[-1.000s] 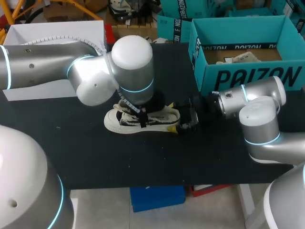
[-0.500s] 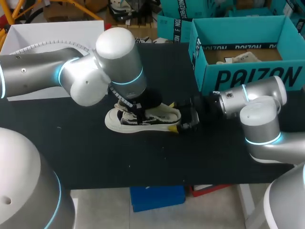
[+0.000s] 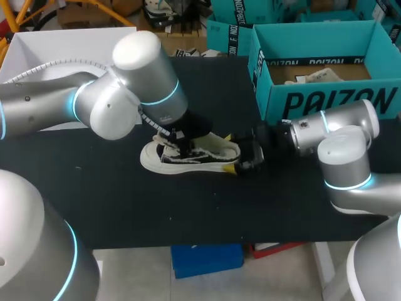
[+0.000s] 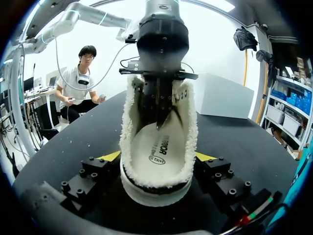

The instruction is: Take the shoe out of the shoebox, open the shoe tongue, remove and reinsert the insole, then place the shoe into the shoebox

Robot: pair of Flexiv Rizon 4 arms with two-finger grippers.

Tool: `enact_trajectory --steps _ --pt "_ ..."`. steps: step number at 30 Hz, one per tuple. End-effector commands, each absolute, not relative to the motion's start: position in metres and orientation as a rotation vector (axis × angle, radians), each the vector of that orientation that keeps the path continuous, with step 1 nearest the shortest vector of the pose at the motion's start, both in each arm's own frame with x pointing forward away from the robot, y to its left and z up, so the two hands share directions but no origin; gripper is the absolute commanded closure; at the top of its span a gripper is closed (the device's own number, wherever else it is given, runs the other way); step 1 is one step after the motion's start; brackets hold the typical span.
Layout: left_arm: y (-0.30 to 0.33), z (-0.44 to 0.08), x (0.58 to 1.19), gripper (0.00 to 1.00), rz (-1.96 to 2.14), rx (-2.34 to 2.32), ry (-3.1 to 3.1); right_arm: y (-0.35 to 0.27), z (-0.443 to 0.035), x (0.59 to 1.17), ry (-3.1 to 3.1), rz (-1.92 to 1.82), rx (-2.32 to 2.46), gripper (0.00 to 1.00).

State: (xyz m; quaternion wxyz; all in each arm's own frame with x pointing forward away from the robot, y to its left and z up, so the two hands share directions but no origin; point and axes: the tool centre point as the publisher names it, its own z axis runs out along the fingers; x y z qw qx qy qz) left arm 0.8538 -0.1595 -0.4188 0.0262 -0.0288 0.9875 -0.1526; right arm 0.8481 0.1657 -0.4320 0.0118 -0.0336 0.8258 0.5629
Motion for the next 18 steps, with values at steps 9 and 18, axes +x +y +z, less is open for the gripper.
enact_trajectory --steps 9,18 --pt "-0.178 -0.405 0.866 1.00 -0.518 -0.083 3.028 0.173 -0.434 0.843 2.580 1.755 -0.109 1.00" --pt "-0.175 -0.393 0.867 1.00 -0.520 -0.090 3.006 0.173 -0.434 0.843 2.580 1.755 -0.109 1.00"
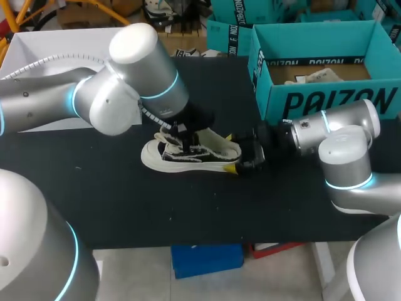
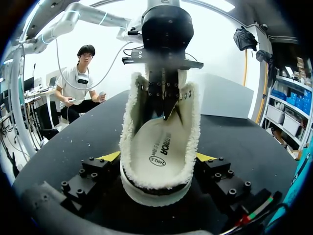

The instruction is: Take the shoe out of the shoebox, open the shoe tongue, remove and reinsert the insole, then place the shoe into the shoebox

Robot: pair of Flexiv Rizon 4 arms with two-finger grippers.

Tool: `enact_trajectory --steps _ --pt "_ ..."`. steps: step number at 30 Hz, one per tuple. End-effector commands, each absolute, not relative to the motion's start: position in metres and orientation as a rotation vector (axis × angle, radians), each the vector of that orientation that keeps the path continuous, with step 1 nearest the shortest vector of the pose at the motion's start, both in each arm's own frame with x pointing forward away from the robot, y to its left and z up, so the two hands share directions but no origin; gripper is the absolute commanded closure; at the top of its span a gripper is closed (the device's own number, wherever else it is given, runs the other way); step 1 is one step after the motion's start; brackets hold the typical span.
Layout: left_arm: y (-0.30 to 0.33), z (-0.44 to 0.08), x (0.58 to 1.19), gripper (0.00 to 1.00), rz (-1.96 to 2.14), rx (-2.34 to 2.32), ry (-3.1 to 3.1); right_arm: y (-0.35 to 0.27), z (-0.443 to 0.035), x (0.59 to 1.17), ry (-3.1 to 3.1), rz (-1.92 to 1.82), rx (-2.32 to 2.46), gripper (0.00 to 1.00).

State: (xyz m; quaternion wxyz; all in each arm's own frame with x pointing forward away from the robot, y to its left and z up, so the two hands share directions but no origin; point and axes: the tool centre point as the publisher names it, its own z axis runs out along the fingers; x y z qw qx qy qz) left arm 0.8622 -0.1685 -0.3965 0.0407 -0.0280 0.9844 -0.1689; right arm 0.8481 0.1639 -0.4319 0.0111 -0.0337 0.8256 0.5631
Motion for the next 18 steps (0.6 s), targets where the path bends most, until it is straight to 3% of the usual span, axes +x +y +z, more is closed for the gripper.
enact_trajectory --steps 1,18 --pt "-0.174 -0.392 0.867 1.00 -0.522 -0.091 3.005 0.173 -0.434 0.843 2.580 1.755 -0.109 1.00" --pt "-0.174 -0.380 0.861 1.00 -0.550 -0.102 3.002 0.173 -0.434 0.843 2.580 1.755 -0.109 1.00"
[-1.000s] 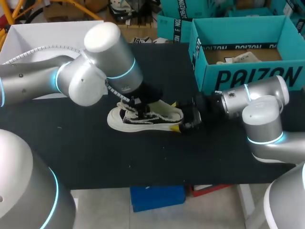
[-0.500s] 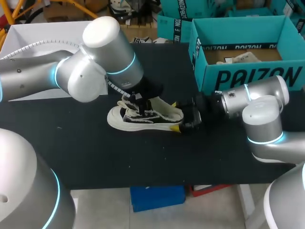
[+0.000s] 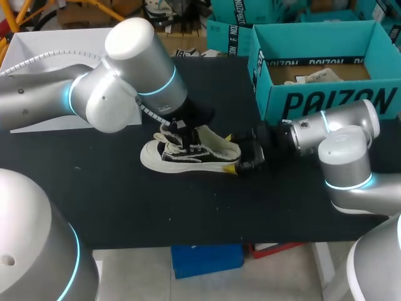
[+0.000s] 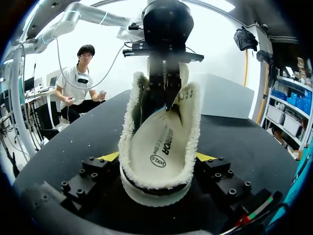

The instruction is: Take the shoe out of the shoebox, open the shoe tongue, remove and reinsert the insole, then place the shoe into the shoebox

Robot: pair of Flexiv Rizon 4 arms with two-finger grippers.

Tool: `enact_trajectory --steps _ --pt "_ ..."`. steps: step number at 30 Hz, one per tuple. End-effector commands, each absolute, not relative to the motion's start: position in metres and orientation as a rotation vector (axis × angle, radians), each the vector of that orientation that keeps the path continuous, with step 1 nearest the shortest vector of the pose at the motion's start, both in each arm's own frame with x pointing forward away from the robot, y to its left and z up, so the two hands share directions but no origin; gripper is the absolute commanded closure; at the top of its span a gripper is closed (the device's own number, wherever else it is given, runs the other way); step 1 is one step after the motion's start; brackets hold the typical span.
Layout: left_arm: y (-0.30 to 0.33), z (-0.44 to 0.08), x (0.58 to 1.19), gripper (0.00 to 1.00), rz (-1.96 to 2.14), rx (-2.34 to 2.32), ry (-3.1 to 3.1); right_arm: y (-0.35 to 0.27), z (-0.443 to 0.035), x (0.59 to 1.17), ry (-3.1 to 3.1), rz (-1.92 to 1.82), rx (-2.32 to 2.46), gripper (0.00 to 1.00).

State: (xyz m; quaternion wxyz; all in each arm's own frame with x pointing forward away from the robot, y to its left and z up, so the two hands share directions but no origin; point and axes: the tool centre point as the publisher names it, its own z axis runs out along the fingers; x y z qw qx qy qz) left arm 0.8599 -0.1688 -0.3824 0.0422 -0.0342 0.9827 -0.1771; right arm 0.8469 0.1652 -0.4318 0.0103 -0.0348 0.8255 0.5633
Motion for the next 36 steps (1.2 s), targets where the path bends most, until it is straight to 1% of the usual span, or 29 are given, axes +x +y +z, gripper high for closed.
enact_trajectory --steps 1,15,29,36 --pt "-0.175 -0.379 0.861 1.00 -0.551 -0.102 3.002 0.173 -0.434 0.843 2.580 1.755 -0.109 1.00" --pt "-0.174 -0.357 0.855 1.00 -0.551 -0.096 2.974 0.173 -0.434 0.843 2.580 1.755 -0.109 1.00" --pt "-0.170 -0.358 0.853 1.00 -0.575 -0.107 2.971 0.173 -0.434 0.843 2.580 1.755 -0.109 1.00" --pt "-0.160 -0.345 0.849 1.00 -0.625 -0.112 2.944 0.173 -0.434 0.843 2.580 1.755 -0.109 1.00"
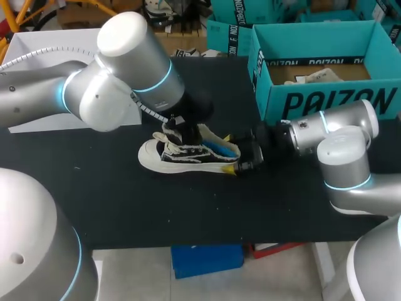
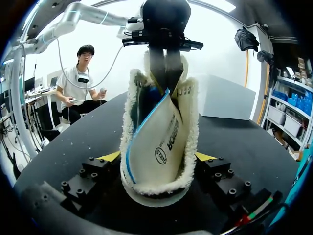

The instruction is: Take the shoe out of the shoebox, open the shoe tongue, remove and reinsert the insole, then place the shoe into the shoebox

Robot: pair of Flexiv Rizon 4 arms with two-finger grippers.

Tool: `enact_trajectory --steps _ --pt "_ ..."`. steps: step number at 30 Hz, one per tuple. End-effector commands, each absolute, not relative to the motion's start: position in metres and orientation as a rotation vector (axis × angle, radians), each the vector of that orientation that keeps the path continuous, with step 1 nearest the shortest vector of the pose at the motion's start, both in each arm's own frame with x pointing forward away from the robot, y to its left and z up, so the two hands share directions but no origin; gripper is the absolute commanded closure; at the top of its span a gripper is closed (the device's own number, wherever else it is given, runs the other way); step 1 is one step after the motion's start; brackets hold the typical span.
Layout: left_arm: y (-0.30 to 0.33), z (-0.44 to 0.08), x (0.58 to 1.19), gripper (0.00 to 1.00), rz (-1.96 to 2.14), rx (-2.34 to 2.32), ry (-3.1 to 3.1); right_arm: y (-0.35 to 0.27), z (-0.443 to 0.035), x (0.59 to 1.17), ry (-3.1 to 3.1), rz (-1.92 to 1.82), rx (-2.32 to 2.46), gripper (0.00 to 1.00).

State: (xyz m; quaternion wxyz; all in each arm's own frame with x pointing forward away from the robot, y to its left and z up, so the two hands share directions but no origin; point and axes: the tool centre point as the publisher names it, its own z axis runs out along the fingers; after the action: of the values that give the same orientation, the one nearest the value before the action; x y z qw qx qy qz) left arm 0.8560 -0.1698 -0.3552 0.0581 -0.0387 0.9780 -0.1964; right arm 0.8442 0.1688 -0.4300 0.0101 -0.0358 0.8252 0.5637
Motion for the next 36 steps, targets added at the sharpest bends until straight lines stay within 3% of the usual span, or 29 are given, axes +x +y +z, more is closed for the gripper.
enact_trajectory --steps 1,15,16,17,36 --pt "-0.159 -0.343 0.848 1.00 -0.632 -0.108 2.940 0.173 -0.434 0.843 2.580 1.755 -0.109 1.00" --pt "-0.170 -0.358 0.842 1.00 -0.566 -0.070 2.996 0.173 -0.434 0.843 2.580 1.755 -0.109 1.00" --pt "-0.172 -0.360 0.842 0.64 -0.557 -0.062 3.005 0.173 -0.434 0.843 2.580 1.755 -0.109 1.00" --pt "-0.173 -0.361 0.841 0.00 -0.551 -0.046 3.014 0.173 -0.434 0.843 2.580 1.755 -0.109 1.00" --pt "-0.219 -0.344 0.825 0.00 -0.619 0.243 2.951 0.173 -0.434 0.843 2.580 1.755 -0.109 1.00"
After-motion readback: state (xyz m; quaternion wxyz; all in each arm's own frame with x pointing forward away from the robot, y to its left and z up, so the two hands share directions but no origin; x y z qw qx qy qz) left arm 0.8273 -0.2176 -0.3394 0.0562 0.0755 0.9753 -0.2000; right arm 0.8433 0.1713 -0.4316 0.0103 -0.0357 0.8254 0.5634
